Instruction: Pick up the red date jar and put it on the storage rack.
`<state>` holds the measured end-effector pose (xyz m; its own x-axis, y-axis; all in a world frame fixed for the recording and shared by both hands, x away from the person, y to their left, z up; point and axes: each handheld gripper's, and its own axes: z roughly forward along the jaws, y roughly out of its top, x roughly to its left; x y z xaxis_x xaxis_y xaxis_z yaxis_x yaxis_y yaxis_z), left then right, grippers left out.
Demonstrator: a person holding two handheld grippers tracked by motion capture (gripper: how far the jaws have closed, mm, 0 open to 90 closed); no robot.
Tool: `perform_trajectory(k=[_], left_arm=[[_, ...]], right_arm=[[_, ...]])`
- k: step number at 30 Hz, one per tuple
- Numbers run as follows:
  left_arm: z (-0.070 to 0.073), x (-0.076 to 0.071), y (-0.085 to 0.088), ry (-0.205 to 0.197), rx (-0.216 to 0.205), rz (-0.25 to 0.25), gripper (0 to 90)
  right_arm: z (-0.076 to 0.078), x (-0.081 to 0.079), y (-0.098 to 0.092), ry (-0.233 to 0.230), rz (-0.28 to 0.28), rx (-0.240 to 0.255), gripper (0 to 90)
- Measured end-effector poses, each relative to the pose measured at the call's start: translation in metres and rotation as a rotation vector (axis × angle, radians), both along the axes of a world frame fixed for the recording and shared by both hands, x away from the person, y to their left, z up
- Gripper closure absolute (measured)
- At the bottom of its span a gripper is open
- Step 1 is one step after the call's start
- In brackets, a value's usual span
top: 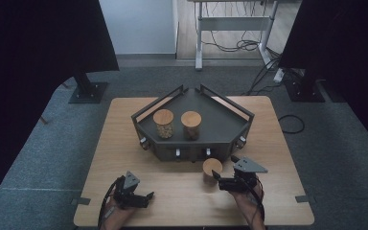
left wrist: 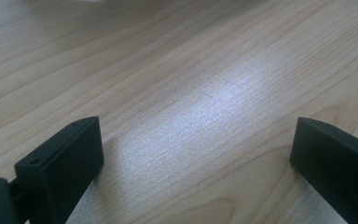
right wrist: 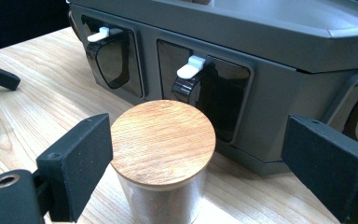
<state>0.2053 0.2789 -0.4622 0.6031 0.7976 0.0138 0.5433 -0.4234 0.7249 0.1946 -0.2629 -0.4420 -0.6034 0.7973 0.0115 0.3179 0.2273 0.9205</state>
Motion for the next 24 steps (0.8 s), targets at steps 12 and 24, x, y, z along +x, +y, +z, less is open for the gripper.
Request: perform_trajectory(k=[12, 24], left_arm=[[0.0, 0.0, 0.0, 0.0, 0.0, 0.0, 2.4], [0.0, 0.0, 0.0, 0.0, 0.0, 0.0, 2.4]], right_arm=[[-0.003, 0.006, 0.004, 0.008, 0.003, -0.006, 8.4], [-0.007, 0.012, 0.008, 0.014, 0.02, -0.002, 8.3]])
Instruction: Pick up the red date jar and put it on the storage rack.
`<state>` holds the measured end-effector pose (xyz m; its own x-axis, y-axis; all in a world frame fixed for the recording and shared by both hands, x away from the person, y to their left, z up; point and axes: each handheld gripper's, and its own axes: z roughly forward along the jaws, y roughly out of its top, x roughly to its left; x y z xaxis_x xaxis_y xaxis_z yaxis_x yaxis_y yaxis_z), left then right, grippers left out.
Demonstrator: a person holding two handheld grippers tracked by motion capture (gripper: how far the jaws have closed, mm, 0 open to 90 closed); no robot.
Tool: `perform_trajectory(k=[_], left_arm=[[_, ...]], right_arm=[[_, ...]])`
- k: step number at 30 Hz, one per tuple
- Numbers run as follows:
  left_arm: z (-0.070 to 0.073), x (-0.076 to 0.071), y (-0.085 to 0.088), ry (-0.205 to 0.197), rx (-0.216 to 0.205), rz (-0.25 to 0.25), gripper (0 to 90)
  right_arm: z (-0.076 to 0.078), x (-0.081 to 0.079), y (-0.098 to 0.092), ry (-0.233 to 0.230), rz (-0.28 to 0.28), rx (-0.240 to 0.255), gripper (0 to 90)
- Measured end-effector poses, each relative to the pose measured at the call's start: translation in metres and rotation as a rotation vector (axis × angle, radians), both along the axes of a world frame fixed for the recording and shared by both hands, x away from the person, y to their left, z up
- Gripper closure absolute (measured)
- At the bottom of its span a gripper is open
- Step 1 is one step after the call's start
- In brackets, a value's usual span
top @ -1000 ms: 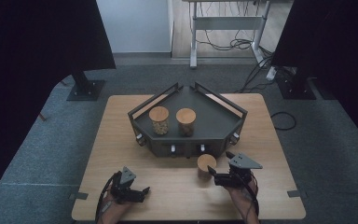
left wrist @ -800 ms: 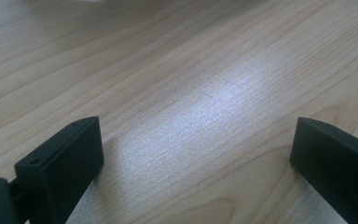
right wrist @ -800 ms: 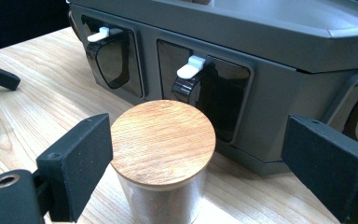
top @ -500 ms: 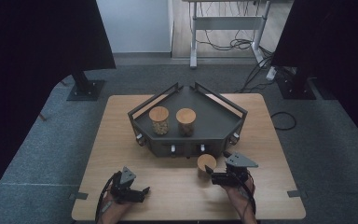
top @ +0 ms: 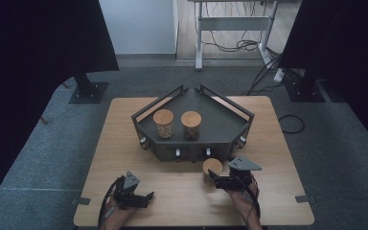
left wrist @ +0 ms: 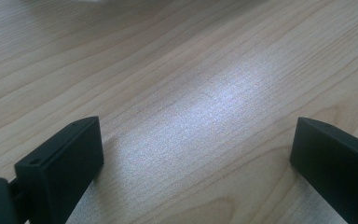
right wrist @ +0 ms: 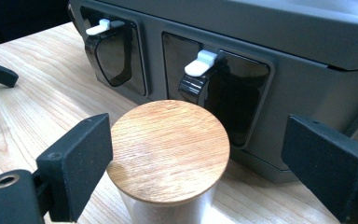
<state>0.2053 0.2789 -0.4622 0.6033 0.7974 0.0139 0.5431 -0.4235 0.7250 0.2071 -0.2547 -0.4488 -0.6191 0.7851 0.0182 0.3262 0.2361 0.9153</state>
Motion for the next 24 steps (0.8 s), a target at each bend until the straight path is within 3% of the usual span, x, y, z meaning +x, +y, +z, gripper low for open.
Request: perform_trajectory(k=[24], left_arm=[[0.0003, 0.0003, 0.0002, 0.001, 0.003, -0.004, 2.4]], right_arm=[[-0.0053, 0.0054, 0.0059, 0.01, 0.032, 0.004, 8.2]])
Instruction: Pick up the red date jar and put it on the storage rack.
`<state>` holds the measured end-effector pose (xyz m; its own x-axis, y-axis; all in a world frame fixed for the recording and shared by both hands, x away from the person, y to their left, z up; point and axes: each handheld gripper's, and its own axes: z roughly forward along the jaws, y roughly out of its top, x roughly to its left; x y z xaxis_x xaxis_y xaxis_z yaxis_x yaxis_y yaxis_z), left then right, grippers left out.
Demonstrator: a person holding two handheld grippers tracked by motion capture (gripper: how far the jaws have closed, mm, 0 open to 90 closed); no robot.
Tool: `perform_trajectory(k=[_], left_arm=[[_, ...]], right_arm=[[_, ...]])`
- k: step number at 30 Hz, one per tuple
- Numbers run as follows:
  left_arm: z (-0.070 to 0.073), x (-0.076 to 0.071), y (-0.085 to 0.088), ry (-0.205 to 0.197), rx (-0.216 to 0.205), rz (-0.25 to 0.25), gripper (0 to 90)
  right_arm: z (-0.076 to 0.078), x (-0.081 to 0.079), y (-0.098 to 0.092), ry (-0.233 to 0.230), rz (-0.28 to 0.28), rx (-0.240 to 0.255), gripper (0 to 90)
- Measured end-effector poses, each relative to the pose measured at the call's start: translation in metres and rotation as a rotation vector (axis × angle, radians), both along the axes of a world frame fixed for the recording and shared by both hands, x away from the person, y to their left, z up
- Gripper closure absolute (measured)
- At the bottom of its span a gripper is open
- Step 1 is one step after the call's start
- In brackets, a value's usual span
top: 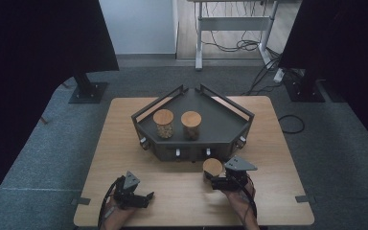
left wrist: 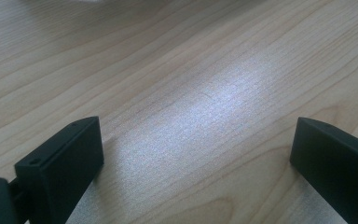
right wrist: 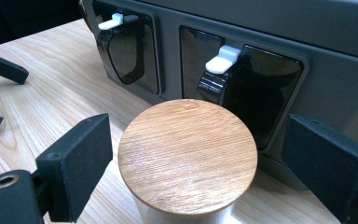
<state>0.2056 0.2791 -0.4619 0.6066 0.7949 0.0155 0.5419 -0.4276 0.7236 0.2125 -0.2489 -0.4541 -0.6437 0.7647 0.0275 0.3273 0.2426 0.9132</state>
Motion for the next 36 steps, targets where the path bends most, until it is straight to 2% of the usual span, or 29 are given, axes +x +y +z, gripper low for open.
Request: perform_trajectory(k=[28, 36], left_arm=[[0.0, 0.0, 0.0, 0.0, 0.0, -0.003, 2.4], [0.0, 0.0, 0.0, 0.0, 0.0, -0.004, 2.4]], right_arm=[[-0.008, 0.007, 0.011, 0.031, 0.013, -0.029, 8.9], [-0.01, 0.009, 0.01, 0.042, 0.019, -0.028, 15.7]])
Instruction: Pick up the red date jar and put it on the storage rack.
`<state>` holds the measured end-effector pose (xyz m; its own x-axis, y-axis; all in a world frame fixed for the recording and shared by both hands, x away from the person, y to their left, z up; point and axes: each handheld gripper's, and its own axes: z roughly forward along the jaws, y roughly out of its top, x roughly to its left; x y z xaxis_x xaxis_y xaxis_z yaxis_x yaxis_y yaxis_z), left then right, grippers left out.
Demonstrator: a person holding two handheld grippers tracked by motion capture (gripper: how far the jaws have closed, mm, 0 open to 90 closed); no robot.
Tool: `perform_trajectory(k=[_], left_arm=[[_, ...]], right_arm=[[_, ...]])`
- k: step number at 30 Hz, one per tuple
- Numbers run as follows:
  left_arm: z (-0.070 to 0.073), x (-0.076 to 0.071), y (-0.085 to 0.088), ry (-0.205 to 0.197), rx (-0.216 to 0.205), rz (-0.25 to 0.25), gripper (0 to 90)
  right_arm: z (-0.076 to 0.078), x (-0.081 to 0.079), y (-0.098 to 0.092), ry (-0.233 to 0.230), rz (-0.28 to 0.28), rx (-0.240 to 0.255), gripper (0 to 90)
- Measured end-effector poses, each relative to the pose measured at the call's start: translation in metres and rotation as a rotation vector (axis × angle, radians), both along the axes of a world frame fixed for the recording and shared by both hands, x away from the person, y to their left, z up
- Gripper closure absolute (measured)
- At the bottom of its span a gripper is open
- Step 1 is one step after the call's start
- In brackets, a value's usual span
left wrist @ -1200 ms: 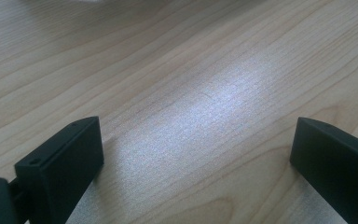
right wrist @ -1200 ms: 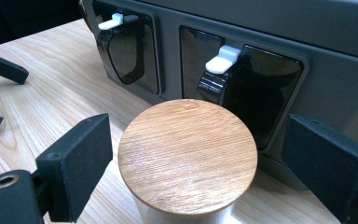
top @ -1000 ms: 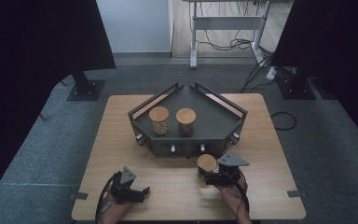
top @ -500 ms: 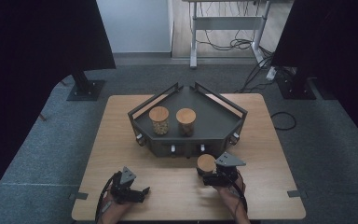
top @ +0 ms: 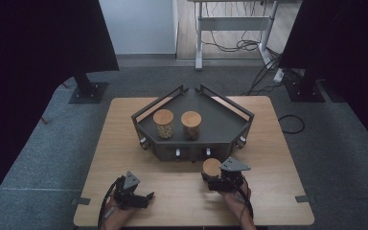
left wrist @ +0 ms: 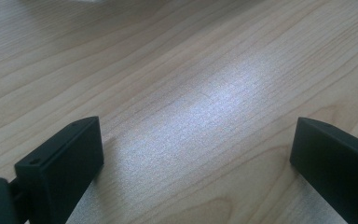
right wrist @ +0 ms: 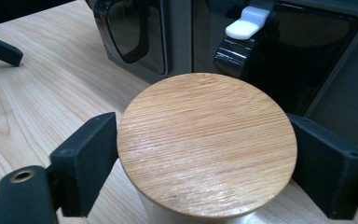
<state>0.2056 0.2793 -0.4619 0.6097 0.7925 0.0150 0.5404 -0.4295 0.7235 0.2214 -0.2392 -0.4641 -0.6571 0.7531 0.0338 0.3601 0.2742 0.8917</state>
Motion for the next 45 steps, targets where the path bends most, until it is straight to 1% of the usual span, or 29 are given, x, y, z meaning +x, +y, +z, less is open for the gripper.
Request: perform_trajectory(k=[1, 2, 4, 6, 14, 20, 25, 35, 45], left_arm=[[0.0, 0.0, 0.0, 0.0, 0.0, 0.0, 2.4], [0.0, 0.0, 0.0, 0.0, 0.0, 0.0, 2.4], [0.0, 0.0, 0.0, 0.0, 0.0, 0.0, 2.4], [0.0, 0.0, 0.0, 0.0, 0.0, -0.001, 2.4], [0.0, 0.0, 0.0, 0.0, 0.0, -0.001, 2.4], [0.0, 0.0, 0.0, 0.0, 0.0, -0.001, 2.4], [0.0, 0.0, 0.0, 0.0, 0.0, -0.001, 2.4], [0.0, 0.0, 0.0, 0.0, 0.0, -0.001, 2.4], [0.0, 0.0, 0.0, 0.0, 0.0, -0.001, 2.4]], right_arm=[[0.0, 0.001, -0.001, 0.002, 0.006, -0.001, 18.3], [0.0, 0.001, -0.001, 0.005, 0.01, -0.001, 19.0], [0.0, 0.001, -0.003, 0.008, 0.007, 0.006, 22.7], [0.0, 0.002, -0.006, 0.014, 0.011, 0.012, 23.2], [0.003, 0.0, -0.002, 0.017, -0.001, 0.0, 23.5], [0.004, -0.002, 0.0, 0.011, -0.002, -0.012, 23.4], [0.006, -0.005, 0.0, -0.002, -0.004, -0.009, 23.4], [0.018, -0.012, 0.0, -0.036, 0.0, 0.001, 23.3], [0.028, -0.013, 0.001, -0.044, 0.011, 0.002, 23.3]])
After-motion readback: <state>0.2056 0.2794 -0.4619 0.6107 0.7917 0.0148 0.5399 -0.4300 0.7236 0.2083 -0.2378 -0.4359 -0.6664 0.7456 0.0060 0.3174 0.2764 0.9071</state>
